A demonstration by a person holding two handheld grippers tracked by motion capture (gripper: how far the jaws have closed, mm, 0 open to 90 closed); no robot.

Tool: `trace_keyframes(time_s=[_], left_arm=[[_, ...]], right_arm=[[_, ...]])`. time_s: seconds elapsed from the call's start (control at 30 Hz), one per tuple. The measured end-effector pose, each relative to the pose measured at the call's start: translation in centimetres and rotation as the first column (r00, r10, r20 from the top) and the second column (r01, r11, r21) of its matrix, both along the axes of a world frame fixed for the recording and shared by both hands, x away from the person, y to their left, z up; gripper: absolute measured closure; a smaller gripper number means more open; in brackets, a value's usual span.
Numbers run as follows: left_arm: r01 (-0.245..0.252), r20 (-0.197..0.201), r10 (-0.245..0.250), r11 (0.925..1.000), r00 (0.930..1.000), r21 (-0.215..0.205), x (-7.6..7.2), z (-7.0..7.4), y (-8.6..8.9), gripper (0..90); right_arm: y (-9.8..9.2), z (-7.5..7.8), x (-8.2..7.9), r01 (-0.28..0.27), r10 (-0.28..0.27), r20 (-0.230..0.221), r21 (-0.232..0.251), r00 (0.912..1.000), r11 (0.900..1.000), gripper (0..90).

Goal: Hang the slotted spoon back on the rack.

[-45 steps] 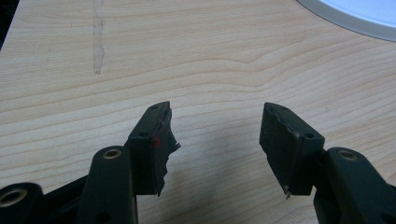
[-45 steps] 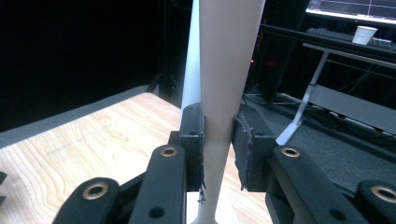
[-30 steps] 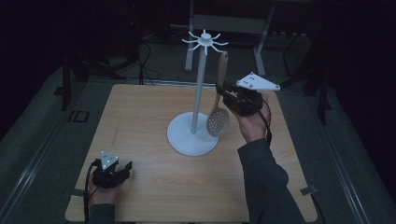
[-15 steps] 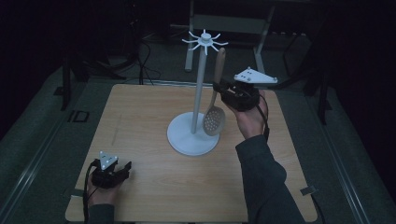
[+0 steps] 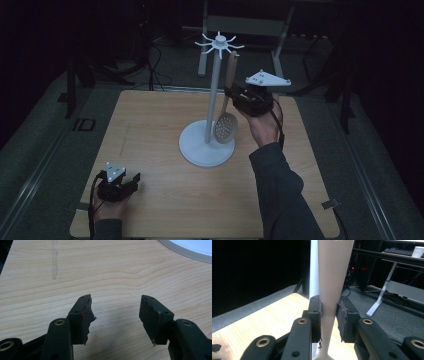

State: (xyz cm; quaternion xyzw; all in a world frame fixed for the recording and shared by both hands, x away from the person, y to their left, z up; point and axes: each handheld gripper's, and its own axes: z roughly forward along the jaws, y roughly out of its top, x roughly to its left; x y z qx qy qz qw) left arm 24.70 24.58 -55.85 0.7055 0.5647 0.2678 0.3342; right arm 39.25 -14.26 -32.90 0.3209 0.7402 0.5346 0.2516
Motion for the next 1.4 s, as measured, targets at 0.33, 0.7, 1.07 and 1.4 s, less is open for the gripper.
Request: trace_keyframes(time_s=[0.33, 0.7, 1.07, 1.4], left_arm=[[-0.002, 0.003, 0.002, 1.0000, 1.0000, -0.002, 0.0, 0.0, 0.0, 43.8], [-0.001, 0.006, 0.001, 1.0000, 1.0000, -0.001, 0.0, 0.0, 0.0, 43.8], [0.003, 0.002, -0.003, 1.0000, 1.0000, 0.003, 0.0, 0.0, -0.1, 43.9], [0.004, 0.002, -0.004, 1.0000, 1.0000, 0.003, 0.0, 0.0, -0.1, 43.8]], right_arm=[[0.5, 0.0, 0.4, 0.005, -0.005, -0.005, 0.004, 1.0000, 1.000, 74.2], [0.5, -0.2, 0.4, 0.000, 0.000, -0.003, 0.021, 1.0000, 1.000, 70.3], [-0.2, -0.8, 0.1, 0.026, -0.026, 0.011, 0.013, 0.9996, 1.000, 52.5], [-0.6, -1.2, -0.6, 0.032, -0.032, -0.002, 0.005, 0.9995, 0.999, 40.7]])
